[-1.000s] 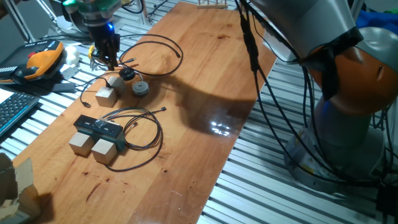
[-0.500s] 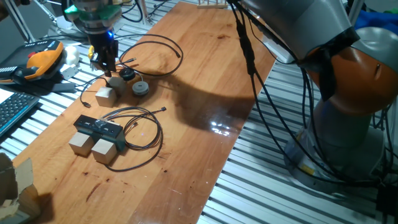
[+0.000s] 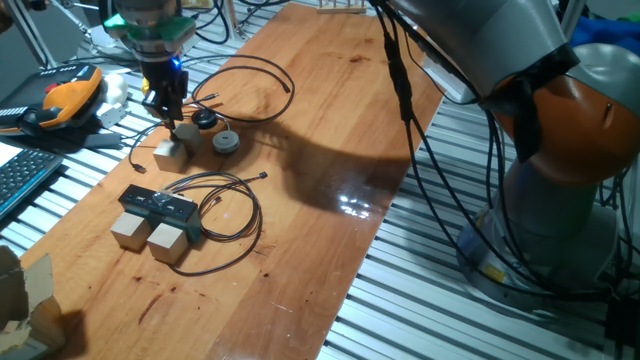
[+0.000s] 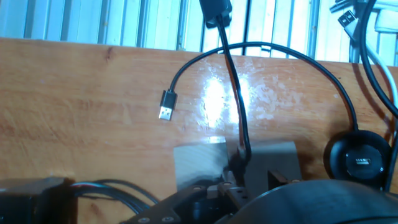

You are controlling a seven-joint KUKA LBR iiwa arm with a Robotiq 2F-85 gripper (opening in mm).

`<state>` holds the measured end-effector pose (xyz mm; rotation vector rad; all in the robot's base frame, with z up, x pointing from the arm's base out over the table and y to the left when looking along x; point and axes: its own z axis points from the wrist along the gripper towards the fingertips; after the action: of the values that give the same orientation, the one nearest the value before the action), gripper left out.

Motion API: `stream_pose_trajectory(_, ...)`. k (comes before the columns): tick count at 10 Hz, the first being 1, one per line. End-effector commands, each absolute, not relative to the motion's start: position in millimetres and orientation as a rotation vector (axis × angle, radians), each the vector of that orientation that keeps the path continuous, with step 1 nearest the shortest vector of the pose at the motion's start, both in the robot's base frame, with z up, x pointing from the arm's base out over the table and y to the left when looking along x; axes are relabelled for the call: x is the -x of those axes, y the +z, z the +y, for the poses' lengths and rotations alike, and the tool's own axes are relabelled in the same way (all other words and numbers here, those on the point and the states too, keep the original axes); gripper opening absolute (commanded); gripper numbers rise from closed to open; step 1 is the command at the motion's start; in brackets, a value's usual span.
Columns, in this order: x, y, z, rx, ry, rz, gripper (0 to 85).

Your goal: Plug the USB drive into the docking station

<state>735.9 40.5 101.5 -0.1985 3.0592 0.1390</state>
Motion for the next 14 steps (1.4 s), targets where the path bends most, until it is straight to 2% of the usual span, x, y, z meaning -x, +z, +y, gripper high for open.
stream_pose_trajectory(1, -736.5, 100.1, 40.4, 0.198, 0.141, 3.055, 34.0)
stream_pose_trajectory(14, -740.3, 80.1, 46.7, 0.201, 0.166, 3.051, 34.0)
